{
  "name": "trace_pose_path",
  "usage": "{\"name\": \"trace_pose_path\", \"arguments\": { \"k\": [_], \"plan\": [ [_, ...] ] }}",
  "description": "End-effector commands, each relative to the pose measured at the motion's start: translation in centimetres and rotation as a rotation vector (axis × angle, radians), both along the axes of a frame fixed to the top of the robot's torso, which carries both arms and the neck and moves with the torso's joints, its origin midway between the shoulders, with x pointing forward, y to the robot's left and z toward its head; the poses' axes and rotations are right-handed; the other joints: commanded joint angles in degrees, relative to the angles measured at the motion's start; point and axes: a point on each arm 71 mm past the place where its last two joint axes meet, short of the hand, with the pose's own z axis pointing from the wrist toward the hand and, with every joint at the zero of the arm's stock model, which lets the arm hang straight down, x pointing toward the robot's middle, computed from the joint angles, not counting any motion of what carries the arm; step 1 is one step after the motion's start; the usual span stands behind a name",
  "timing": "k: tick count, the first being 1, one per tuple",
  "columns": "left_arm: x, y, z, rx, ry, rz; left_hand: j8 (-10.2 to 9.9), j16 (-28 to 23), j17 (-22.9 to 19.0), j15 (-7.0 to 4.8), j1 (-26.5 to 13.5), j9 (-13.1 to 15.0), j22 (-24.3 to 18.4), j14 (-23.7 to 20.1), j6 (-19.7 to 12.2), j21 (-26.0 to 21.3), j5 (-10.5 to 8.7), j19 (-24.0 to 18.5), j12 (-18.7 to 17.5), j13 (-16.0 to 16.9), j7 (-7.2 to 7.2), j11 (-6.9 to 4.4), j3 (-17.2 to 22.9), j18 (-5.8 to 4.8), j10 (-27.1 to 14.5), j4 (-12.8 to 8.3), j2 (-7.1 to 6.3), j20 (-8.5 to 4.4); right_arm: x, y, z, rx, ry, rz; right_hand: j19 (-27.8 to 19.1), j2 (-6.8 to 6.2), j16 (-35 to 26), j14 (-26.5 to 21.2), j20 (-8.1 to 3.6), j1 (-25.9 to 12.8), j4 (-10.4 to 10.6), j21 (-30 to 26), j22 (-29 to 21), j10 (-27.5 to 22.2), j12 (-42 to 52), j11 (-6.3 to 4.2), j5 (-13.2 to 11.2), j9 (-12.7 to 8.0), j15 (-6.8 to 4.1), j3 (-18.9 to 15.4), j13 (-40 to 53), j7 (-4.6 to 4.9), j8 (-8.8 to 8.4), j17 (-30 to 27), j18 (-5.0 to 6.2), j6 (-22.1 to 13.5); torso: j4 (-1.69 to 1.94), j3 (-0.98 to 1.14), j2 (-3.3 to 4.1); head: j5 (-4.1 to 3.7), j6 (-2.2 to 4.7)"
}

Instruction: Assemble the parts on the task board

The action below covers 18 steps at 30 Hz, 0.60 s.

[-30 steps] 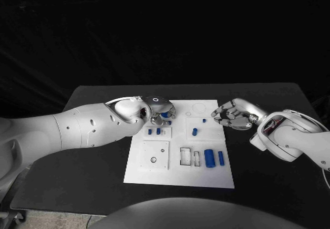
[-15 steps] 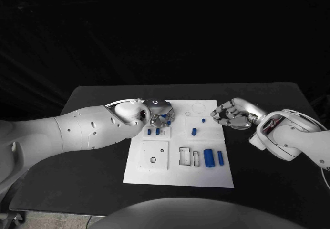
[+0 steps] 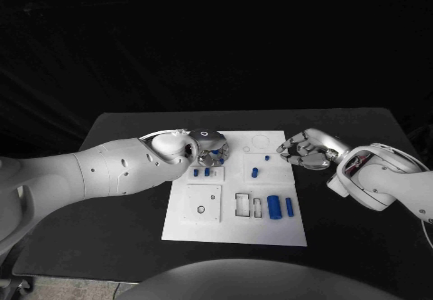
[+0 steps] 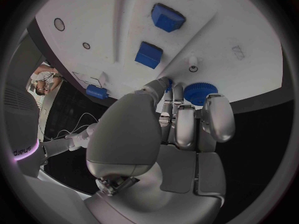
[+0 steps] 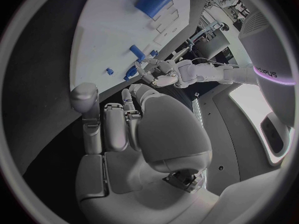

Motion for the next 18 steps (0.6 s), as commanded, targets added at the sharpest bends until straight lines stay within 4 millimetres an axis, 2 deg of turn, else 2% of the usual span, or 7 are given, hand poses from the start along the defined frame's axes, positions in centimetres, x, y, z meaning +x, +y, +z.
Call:
{"name": "trace_pose_path", "arguments": {
  "k": [1, 11, 18],
  "plan": [
    [-0.1, -0.3, 0.1, -0.015, -0.006, -0.022, 0.4, -0.3, -0.1, -0.45, 0.2, 0.2, 10.3, -0.1, 0.8, 0.5, 0.29, 0.7, -0.7, -0.6, 0.01, -0.12, 0.1, -0.37, 1.1, -0.5, 0.73, -0.03, 0.0, 0.0, -0.1, 0.000, 0.010, -0.002, -0.4, 0.00, -0.4, 1.6, -0.01, 0.2, 0.0, -0.4, 5.3, -0.1, -0.3, 0.44, 0.3, 0.1, 0.35, 0.5, 7.6, -0.01, 0.41, 1.5, 0.25, 0.4, 0.00, -0.01, 0.02, -0.02, 0.01],
    [-0.2, -0.2, 0.3, -0.038, -0.028, -0.041, 1.5, -0.6, -0.9, -0.52, 0.6, 0.7, 10.9, 0.6, 4.4, 2.6, 0.80, 2.1, -3.6, -3.6, 0.18, -0.30, -0.1, -0.86, 7.5, -1.9, 1.12, -0.20, 0.0, 0.1, -0.2, 0.000, 0.016, -0.003, -0.4, 0.12, -0.4, 1.6, 0.02, 0.4, -0.2, -0.5, 5.3, -0.2, -0.3, 0.49, 0.4, 0.1, 0.41, 0.7, 7.5, 0.04, 0.44, 1.5, 0.26, 0.5, 0.02, -0.03, 0.03, 0.01, 0.01],
    [-0.3, 0.7, 0.5, -0.087, -0.050, -0.033, 0.6, -1.7, -2.5, 0.05, 0.8, 0.3, 11.3, 1.2, 6.3, 4.0, 2.44, 3.0, -9.4, -7.6, 0.94, 0.46, 0.7, -1.18, 12.6, -2.9, 0.60, -0.41, 0.0, 0.0, -0.2, -0.001, 0.019, -0.005, -0.4, 0.18, -0.5, 1.5, 0.03, 0.4, -0.3, -0.5, 5.3, -0.2, -0.3, 0.52, 0.4, 0.1, 0.43, 0.8, 7.5, 0.05, 0.46, 1.4, 0.26, 0.5, 0.03, -0.05, 0.04, -0.07, 0.01]
  ]
}}
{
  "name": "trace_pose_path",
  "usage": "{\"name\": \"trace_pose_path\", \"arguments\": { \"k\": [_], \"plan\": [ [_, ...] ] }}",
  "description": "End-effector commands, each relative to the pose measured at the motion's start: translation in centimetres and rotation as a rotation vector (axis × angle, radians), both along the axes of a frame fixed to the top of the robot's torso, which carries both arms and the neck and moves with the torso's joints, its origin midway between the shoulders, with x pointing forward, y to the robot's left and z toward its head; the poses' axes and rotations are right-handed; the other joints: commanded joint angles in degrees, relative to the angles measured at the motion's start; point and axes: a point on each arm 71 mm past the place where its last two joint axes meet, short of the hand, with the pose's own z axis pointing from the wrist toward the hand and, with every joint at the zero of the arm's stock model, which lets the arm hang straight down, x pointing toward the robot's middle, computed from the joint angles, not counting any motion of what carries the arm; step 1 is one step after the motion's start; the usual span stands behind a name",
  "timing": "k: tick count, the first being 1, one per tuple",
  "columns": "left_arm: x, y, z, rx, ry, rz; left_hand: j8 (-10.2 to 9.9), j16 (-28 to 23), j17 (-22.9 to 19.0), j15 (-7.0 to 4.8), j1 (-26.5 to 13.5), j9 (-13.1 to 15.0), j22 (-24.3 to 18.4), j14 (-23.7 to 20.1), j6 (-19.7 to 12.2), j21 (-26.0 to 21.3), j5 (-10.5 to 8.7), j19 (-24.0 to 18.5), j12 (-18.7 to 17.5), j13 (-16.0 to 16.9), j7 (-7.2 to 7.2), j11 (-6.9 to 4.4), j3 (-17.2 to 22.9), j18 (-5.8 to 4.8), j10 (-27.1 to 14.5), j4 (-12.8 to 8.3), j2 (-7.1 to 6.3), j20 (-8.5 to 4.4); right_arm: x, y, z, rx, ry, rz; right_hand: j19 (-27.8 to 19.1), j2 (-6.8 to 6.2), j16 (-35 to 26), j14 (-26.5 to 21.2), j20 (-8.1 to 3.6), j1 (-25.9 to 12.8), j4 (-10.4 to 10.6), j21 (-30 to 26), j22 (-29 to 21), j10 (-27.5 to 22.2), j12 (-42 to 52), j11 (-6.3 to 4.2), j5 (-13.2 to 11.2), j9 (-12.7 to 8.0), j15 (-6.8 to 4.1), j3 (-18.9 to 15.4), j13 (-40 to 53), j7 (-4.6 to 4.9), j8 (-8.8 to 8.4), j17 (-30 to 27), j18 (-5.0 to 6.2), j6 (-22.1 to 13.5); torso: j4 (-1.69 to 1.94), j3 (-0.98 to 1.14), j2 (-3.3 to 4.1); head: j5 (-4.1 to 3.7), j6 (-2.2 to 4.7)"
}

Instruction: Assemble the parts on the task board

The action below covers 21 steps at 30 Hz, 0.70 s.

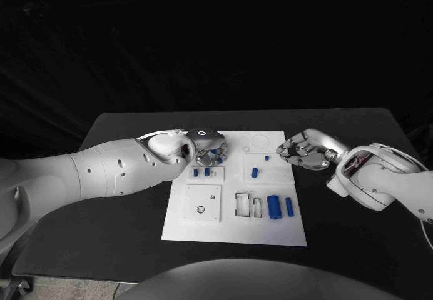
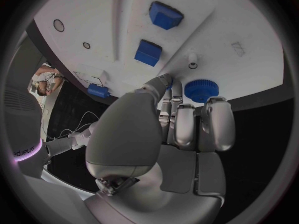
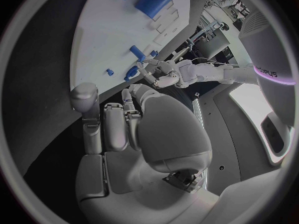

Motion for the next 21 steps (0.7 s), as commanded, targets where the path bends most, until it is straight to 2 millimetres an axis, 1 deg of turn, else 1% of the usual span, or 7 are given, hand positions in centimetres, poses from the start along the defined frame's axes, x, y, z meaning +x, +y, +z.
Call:
{"name": "trace_pose_path", "arguments": {
  "k": [1, 6, 9, 13, 16, 18, 21],
  "plan": [
    [-0.3, 0.1, 0.4, -0.061, -0.027, -0.016, -0.7, -0.4, -0.3, 0.09, 0.3, -0.1, 11.4, 0.5, 1.5, 0.6, 0.46, 0.7, -1.9, -1.3, 0.74, 0.17, 0.3, -1.20, 1.5, -0.4, 0.00, 0.03, 0.0, -0.1, -0.1, -0.001, 0.013, -0.004, -0.4, 0.18, -0.2, 1.5, 0.03, 0.4, -0.1, -0.2, 5.2, 0.0, -0.3, 0.31, 0.4, 0.1, 0.43, 0.3, 7.5, 0.06, 0.25, 1.4, 0.26, 0.5, 0.03, -0.05, 0.04, -0.08, 0.01],
    [-0.6, 0.9, 0.9, -0.093, -0.031, -0.002, -1.2, -0.7, -0.7, 0.16, 0.3, -0.4, 11.4, 0.6, 2.1, 0.8, 0.58, 0.8, -3.8, -2.6, 0.93, 0.24, 0.7, -1.24, 2.9, -0.5, -0.27, 0.05, 0.0, -0.3, -0.1, -0.002, 0.014, -0.008, -0.5, 0.22, -0.2, 1.5, 0.05, 0.5, -0.2, -0.3, 5.2, 0.0, -0.3, 0.34, 0.4, 0.1, 0.44, 0.4, 7.5, 0.07, 0.28, 1.3, 0.28, 0.6, 0.03, -0.03, 0.01, -0.26, 0.01],
    [-0.7, 1.6, 1.3, -0.115, -0.026, 0.016, -1.6, -0.9, -1.1, 0.20, 0.5, -0.6, 11.4, 0.6, 2.3, 0.7, 0.50, 0.8, -5.2, -3.5, 1.01, 0.31, 1.5, -1.22, 3.5, -0.7, -0.47, 0.06, 0.0, -0.3, -0.1, -0.002, 0.017, -0.010, -0.5, 0.24, -0.2, 1.5, 0.05, 0.5, -0.2, -0.3, 5.2, 0.0, -0.3, 0.34, 0.4, 0.1, 0.45, 0.4, 7.4, 0.07, 0.29, 1.3, 0.28, 0.6, 0.03, 0.00, -0.03, -0.22, 0.01],
    [-0.6, 2.8, 2.2, -0.136, -0.021, 0.049, -1.8, -1.2, -1.6, 0.17, 0.5, -0.8, 11.3, 0.4, 2.5, 0.4, 0.36, 0.7, -6.1, -4.1, 1.23, 0.50, 1.9, -1.16, 3.9, -0.7, -0.70, 0.08, 0.0, -0.3, -0.2, -0.001, 0.019, -0.011, -0.5, 0.25, -0.3, 1.5, 0.06, 0.6, -0.2, -0.4, 5.2, -0.1, -0.4, 0.32, 0.4, 0.1, 0.46, 0.5, 7.4, 0.08, 0.27, 1.3, 0.29, 0.6, 0.05, 0.01, -0.09, 0.01, 0.01],
    [-0.3, 3.7, 2.8, -0.137, -0.026, 0.071, -2.0, -1.4, -1.9, 0.23, 0.3, -0.9, 11.3, 0.3, 2.7, 0.2, 0.06, 0.6, -6.7, -4.5, 1.30, 0.61, 2.0, -1.12, 4.0, -0.7, -0.89, 0.13, 0.1, -0.3, -0.2, -0.002, 0.020, -0.011, -0.5, 0.25, -0.3, 1.5, 0.06, 0.6, -0.2, -0.4, 5.2, -0.1, -0.4, 0.32, 0.4, 0.1, 0.46, 0.5, 7.4, 0.08, 0.27, 1.3, 0.29, 0.6, 0.04, 0.00, -0.09, 0.17, 0.01],
    [-0.2, 4.4, 3.1, -0.133, -0.027, 0.090, -2.1, -1.6, -2.1, 0.26, 0.1, -1.0, 11.2, 0.1, 2.8, 0.1, -0.62, 0.5, -7.4, -5.0, 1.34, 0.67, 2.1, -1.09, 4.1, -0.6, -1.00, 0.18, 0.1, -0.3, -0.2, -0.002, 0.021, -0.012, -0.5, 0.26, -0.3, 1.5, 0.07, 0.6, -0.3, -0.4, 5.2, -0.1, -0.4, 0.30, 0.4, 0.1, 0.46, 0.6, 7.4, 0.08, 0.23, 1.3, 0.29, 0.5, 0.02, -0.02, -0.09, 0.12, 0.01],
    [-0.2, 5.2, 3.3, -0.124, -0.021, 0.107, -2.2, -1.7, -2.3, 0.24, 0.0, -1.1, 11.2, 0.0, 2.9, -0.1, -1.15, 0.4, -7.9, -5.3, 1.32, 0.70, 2.2, -1.06, 4.3, -0.5, -1.07, 0.20, 0.1, -0.3, -0.2, -0.003, 0.022, -0.013, -0.5, 0.26, -0.3, 1.5, 0.07, 0.6, -0.3, -0.4, 5.2, -0.1, -0.4, 0.30, 0.4, 0.1, 0.46, 0.6, 7.4, 0.08, 0.23, 1.3, 0.29, 0.5, 0.05, -0.04, -0.04, 0.10, 0.01]
  ]
}}
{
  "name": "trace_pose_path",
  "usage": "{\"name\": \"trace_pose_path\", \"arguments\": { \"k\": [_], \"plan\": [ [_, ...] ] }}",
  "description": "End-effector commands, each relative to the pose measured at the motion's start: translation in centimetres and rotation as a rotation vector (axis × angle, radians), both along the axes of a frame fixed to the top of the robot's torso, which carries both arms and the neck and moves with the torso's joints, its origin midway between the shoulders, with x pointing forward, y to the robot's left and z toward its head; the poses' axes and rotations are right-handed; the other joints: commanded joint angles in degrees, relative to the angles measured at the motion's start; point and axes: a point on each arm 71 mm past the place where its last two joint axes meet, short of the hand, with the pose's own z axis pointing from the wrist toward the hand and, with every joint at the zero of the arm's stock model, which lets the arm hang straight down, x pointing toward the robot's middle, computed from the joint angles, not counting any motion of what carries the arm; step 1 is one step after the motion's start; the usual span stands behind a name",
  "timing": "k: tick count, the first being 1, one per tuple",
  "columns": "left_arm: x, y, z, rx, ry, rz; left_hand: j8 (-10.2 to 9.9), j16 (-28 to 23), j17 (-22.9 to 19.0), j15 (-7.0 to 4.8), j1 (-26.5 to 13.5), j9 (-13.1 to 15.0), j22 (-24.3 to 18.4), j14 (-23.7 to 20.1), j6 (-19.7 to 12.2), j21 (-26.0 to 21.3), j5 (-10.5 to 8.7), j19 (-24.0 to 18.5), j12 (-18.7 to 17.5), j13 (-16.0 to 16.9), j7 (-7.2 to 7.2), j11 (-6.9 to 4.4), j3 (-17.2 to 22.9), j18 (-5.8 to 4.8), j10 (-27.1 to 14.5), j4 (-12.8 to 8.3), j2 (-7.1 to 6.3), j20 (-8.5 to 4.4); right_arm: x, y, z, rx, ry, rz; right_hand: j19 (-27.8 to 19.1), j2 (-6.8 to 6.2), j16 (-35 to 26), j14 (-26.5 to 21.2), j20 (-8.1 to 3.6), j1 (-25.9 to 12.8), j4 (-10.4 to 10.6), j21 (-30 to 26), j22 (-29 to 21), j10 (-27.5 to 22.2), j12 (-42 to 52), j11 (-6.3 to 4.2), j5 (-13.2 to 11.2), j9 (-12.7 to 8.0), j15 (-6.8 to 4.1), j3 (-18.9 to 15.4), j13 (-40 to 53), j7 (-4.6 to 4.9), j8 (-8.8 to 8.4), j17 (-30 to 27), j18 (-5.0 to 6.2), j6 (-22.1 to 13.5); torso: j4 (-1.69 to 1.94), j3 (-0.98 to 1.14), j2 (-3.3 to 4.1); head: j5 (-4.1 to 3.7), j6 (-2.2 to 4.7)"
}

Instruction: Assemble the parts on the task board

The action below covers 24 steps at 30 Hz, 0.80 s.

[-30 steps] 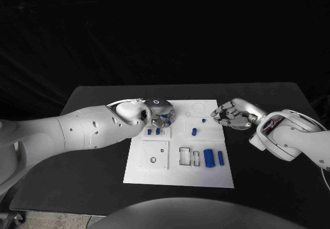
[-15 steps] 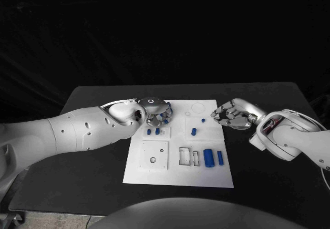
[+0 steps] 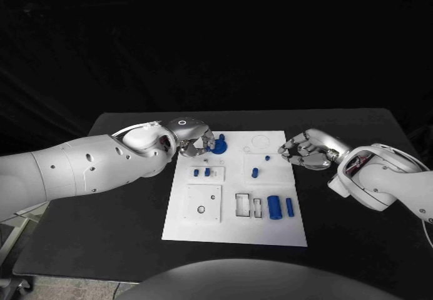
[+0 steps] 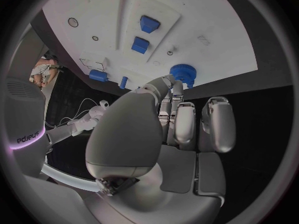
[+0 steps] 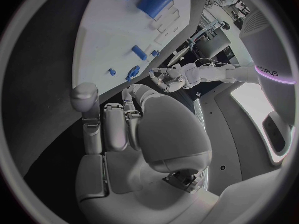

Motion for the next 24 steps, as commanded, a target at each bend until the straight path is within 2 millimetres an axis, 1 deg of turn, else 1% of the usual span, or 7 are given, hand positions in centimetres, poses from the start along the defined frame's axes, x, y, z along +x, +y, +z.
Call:
{"name": "trace_pose_path", "arguments": {
  "k": [1, 5, 9, 13, 16, 24],
  "plan": [
    [0.0, 0.5, 0.1, -0.011, 0.023, 0.031, -0.3, -0.3, -0.2, 0.02, -0.3, -0.1, 11.2, -0.2, 1.9, -0.3, -0.58, -0.1, -0.4, -0.2, 1.51, 0.00, 0.2, -0.44, 0.6, 0.2, -0.63, 0.21, 0.0, 0.0, -0.1, -0.002, 0.014, -0.001, -0.5, 0.01, -0.3, 1.5, 0.07, 0.4, 0.0, -0.2, 5.2, -0.1, -0.2, 0.29, 0.2, 0.0, 0.45, 0.2, 7.3, -0.13, 0.23, 1.2, 0.29, 0.3, -0.01, -0.04, 0.07, 0.02, 0.01],
    [-0.2, 0.9, 0.0, 0.007, 0.046, 0.039, -0.3, -0.3, -0.2, -0.04, -0.5, -0.1, 11.1, -0.3, 2.1, -0.4, -1.15, -0.1, -0.7, -0.5, 1.43, -0.05, 0.2, -0.43, 0.9, 0.2, -0.65, 0.20, 0.0, 0.0, -0.2, -0.003, 0.017, -0.001, -0.5, 0.01, -0.3, 1.5, 0.07, 0.4, 0.0, -0.2, 5.2, -0.1, -0.2, 0.29, 0.2, 0.0, 0.45, 0.2, 7.3, -0.13, 0.23, 1.2, 0.29, 0.3, 0.01, -0.05, 0.10, 0.18, 0.01],
    [-0.4, 1.1, -0.4, 0.022, 0.066, 0.042, -0.4, -0.4, -0.3, -0.06, -0.6, -0.1, 11.1, -0.3, 2.2, -0.5, -1.54, -0.2, -0.9, -0.6, 1.37, -0.11, 0.1, -0.41, 1.2, 0.3, -0.68, 0.19, 0.0, 0.1, -0.2, -0.003, 0.020, 0.001, -0.5, 0.01, -0.3, 1.5, 0.07, 0.4, 0.0, -0.2, 5.2, -0.1, -0.2, 0.29, 0.2, 0.0, 0.45, 0.2, 7.3, -0.13, 0.23, 1.2, 0.29, 0.3, -0.06, -0.06, 0.10, 0.42, 0.01],
    [-0.6, 1.1, -0.7, 0.027, 0.077, 0.043, -0.4, -0.6, -0.8, -0.05, -0.7, -0.2, 11.0, -0.6, 2.3, -0.8, -2.04, -0.3, -1.2, -0.8, 1.28, -0.16, 0.0, -0.35, 1.4, 0.4, -0.72, 0.19, -0.1, 0.2, -0.3, -0.003, 0.022, 0.003, -0.5, 0.03, -0.4, 1.5, 0.08, 0.4, -0.1, -0.3, 5.2, -0.1, -0.2, 0.28, 0.2, 0.0, 0.45, 0.3, 7.3, -0.12, 0.18, 1.2, 0.31, 0.2, -0.08, -0.06, 0.11, 0.45, 0.01],
    [-0.7, 1.1, -1.1, 0.029, 0.085, 0.044, -0.5, -0.6, -0.8, -0.05, -0.8, -0.2, 11.0, -0.6, 2.3, -0.8, -2.20, -0.3, -1.3, -0.9, 1.26, -0.16, 0.0, -0.35, 1.4, 0.5, -0.75, 0.19, -0.1, 0.2, -0.3, -0.003, 0.023, 0.004, -0.5, 0.03, -0.4, 1.5, 0.08, 0.4, -0.1, -0.3, 5.2, -0.1, -0.2, 0.28, 0.2, 0.0, 0.45, 0.3, 7.3, -0.12, 0.18, 1.2, 0.31, 0.2, -0.09, -0.03, 0.09, 0.35, 0.01],
    [-0.9, 0.9, -1.8, 0.037, 0.092, 0.049, -0.5, -0.6, -0.8, -0.05, -0.7, -0.2, 11.1, -0.6, 2.3, -0.7, -2.19, -0.3, -1.3, -0.9, 1.25, -0.17, 0.0, -0.38, 1.4, 0.5, -0.72, 0.18, -0.1, 0.1, -0.4, -0.002, 0.024, 0.003, -0.6, 0.05, -0.3, 1.5, 0.08, 0.4, -0.1, -0.4, 5.2, -0.1, -0.2, 0.28, 0.2, 0.0, 0.45, 0.4, 7.3, -0.12, 0.17, 1.2, 0.33, 0.2, -0.06, 0.00, 0.07, 0.36, 0.01]
  ]
}}
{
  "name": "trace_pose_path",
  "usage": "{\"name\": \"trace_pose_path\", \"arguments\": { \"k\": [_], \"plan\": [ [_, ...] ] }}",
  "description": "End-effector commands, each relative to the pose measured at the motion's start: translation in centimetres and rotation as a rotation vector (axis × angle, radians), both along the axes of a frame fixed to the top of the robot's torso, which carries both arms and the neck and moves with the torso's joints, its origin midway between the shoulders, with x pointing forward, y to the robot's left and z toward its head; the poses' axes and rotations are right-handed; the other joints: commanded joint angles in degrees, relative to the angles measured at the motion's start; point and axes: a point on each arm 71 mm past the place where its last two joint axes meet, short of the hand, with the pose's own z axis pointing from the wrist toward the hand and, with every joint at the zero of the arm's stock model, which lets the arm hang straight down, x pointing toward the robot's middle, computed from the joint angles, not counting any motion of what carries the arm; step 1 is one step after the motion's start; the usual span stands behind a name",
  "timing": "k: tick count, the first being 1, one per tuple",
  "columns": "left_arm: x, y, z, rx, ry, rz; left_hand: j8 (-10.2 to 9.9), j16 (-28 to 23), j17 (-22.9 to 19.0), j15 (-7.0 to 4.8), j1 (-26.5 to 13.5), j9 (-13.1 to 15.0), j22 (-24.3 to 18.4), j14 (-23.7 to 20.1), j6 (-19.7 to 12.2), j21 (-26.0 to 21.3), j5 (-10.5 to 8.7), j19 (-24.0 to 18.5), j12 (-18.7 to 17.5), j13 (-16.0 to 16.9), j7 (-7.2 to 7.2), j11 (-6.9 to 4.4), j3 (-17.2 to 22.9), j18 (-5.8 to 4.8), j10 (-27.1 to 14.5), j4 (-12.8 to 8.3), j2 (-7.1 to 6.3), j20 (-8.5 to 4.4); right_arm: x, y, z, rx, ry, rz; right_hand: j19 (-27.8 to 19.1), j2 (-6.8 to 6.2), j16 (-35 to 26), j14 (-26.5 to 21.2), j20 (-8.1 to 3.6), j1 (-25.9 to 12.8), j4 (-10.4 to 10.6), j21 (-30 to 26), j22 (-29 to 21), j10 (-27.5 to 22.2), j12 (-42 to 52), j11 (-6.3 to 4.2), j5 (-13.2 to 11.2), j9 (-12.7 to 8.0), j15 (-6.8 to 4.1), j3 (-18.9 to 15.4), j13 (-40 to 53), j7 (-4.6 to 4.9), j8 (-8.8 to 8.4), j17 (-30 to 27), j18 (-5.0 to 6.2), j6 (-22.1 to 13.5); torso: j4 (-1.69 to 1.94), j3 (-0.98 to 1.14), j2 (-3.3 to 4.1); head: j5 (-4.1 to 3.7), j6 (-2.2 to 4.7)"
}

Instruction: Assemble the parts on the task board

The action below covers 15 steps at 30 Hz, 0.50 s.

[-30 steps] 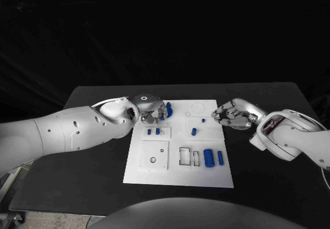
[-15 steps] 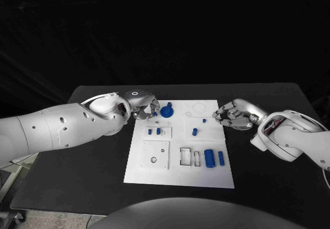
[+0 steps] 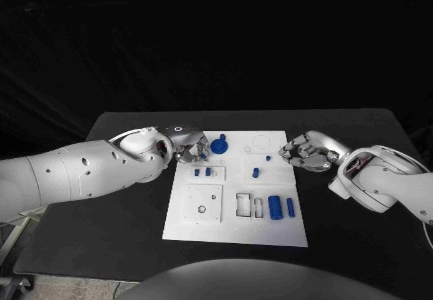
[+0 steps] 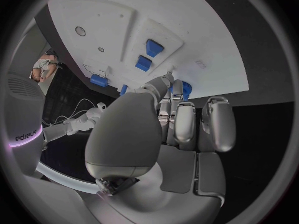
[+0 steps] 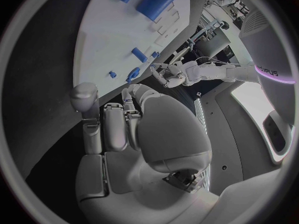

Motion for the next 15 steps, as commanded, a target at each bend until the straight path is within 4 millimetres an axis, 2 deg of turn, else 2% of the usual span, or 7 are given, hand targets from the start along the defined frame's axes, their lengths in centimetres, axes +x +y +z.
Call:
{"name": "trace_pose_path", "arguments": {
  "k": [1, 15],
  "plan": [
    [-0.02, -0.21, -0.24, 0.015, 0.012, 0.002, 0.3, -0.2, 0.0, 0.17, -0.2, 0.0, 11.1, -0.3, 1.4, -0.2, -0.17, -0.3, -0.3, -0.1, 1.13, 0.11, -0.1, -0.50, 0.4, 0.3, -0.21, 0.18, -0.03, 0.02, -0.13, -0.002, 0.010, 0.002, -0.4, 0.06, -0.3, 1.5, -0.13, 0.5, -0.1, -0.4, 5.2, -0.1, -0.3, 0.28, 0.2, 0.0, 0.45, 0.4, 7.3, -0.12, 0.18, 1.2, 0.33, 0.2, 0.03, 0.03, -0.02, 0.00, 0.01],
    [-0.03, -0.93, -0.75, 0.035, 0.002, -0.016, 0.4, -0.2, -0.1, 0.21, -0.2, 0.1, 11.1, -0.4, 1.6, -0.3, -0.11, -0.3, -0.3, -0.1, 1.07, 0.02, -0.2, -0.48, 0.9, 0.3, -0.24, 0.20, -0.10, 0.07, -0.20, 0.000, 0.010, 0.003, -0.4, 0.07, -0.4, 1.5, -0.13, 0.5, -0.1, -0.4, 5.2, -0.1, -0.3, 0.29, 0.2, 0.0, 0.45, 0.4, 7.3, -0.12, 0.18, 1.2, 0.34, 0.2, 0.00, 0.01, 0.00, -0.12, 0.01]
  ]
}}
